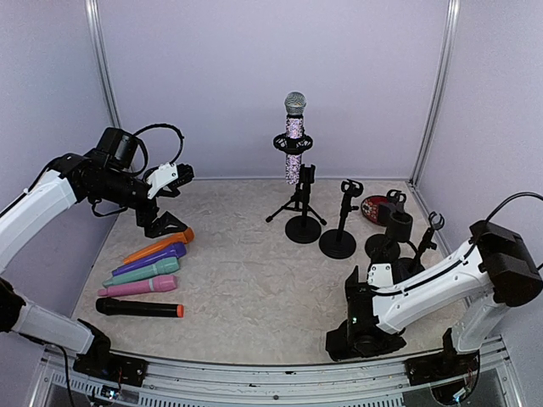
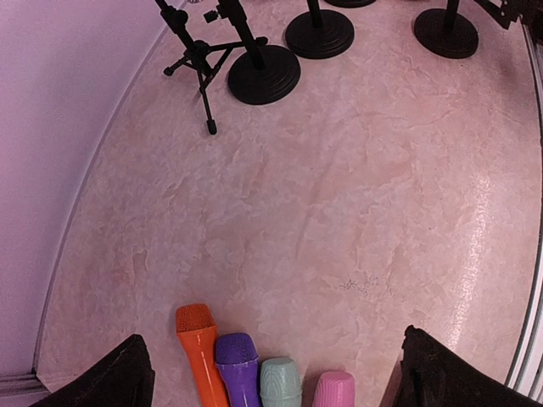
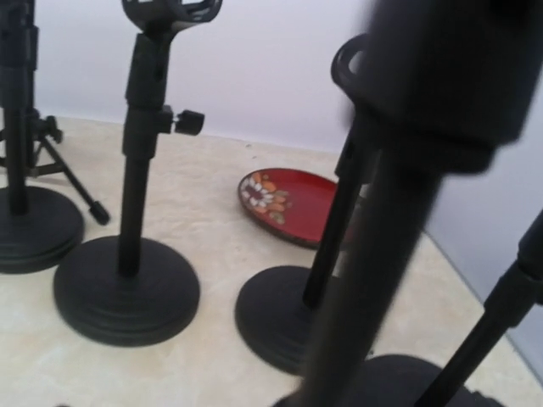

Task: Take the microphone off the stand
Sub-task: Adjust the microphone stand at the center of the board.

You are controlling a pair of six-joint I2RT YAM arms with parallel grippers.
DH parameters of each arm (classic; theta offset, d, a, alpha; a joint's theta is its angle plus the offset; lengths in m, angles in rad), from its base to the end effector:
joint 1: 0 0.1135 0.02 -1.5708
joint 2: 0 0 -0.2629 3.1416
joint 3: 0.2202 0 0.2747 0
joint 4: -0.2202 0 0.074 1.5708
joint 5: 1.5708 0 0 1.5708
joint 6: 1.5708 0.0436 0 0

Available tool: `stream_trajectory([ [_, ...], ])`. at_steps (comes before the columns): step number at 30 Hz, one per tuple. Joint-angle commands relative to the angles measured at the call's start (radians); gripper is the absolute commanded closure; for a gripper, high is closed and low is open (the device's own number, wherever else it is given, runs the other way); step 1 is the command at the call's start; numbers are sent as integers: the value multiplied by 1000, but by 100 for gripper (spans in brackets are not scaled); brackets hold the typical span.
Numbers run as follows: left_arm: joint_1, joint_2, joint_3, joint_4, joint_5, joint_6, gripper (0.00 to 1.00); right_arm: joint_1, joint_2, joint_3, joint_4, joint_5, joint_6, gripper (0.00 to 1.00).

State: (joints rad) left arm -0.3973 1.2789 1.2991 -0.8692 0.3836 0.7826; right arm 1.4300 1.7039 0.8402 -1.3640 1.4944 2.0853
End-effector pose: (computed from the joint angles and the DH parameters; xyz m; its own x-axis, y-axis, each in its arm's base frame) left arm 0.2581 -0.1260 0.3448 -0.0770 0.7414 -0.6666 0.9042 0.3337 0.2667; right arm 0.0750 0.2191 0.1480 -0.0855 -0.1297 -0.9879 0.1760 0.9739 -0.1431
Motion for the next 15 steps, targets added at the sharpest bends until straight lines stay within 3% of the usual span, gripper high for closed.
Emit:
stream_trajectory([
  [1, -9, -26, 11, -14, -5, -2, 1, 64, -49, 1, -10, -58, 157, 0],
  [15, 4, -15, 21, -4, 15, -23, 1, 275, -157, 331, -6, -166, -293, 0],
])
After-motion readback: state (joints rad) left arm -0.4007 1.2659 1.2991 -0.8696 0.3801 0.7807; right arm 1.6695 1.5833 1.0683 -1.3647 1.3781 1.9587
